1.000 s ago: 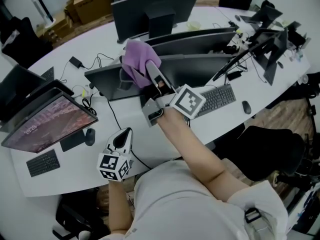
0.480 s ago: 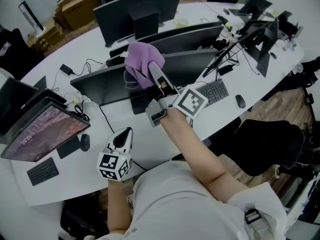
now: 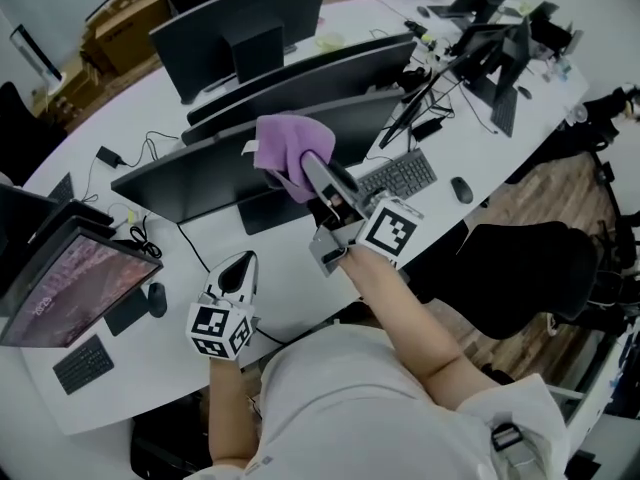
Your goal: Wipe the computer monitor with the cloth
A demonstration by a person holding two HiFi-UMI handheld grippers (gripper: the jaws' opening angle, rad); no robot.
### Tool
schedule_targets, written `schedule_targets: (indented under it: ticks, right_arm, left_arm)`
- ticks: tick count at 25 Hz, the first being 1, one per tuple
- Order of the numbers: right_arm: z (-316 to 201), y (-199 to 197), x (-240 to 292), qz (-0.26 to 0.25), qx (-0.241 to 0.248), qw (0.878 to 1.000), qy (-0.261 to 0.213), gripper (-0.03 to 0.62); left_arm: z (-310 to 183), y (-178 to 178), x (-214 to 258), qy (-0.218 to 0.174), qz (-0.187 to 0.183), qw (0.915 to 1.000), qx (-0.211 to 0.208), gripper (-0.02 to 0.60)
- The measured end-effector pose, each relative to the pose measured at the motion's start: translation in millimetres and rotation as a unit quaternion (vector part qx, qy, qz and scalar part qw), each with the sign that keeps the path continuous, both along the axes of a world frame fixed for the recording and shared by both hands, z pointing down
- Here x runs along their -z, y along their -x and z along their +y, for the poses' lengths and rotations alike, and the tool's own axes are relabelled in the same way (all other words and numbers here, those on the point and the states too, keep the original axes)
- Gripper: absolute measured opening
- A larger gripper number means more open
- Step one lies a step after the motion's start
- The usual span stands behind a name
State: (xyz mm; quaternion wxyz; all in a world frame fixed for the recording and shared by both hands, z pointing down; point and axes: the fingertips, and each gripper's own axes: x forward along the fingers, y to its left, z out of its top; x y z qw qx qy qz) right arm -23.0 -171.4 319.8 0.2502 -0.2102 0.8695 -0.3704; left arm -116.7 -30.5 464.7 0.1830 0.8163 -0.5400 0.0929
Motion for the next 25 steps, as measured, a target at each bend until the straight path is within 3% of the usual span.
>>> schedule_targets:
  ticks: [8, 16, 25]
  right_arm:
    - [32.7, -32.1, -37.8, 0.103, -0.003, 0.994, -0.039, 0.057]
    - [66.8, -55.0, -76.1, 0.232, 0.005, 0.967, -0.101, 0.057]
    - [82.9, -83.5, -108.3, 0.305, -0.004, 0.947, -0.105, 0.058]
  left_arm:
    - [-16.5, -14.0, 7.5, -0.015, 0.005, 0.9998, -0.014, -0.003]
    - [-22.0, -31.4, 10.2, -0.021, 0.004, 0.9992, -0.034, -0.003]
    - [-22.8, -47.6, 10.8, -0.03, -0.005, 0.9979, -0.057, -0.003]
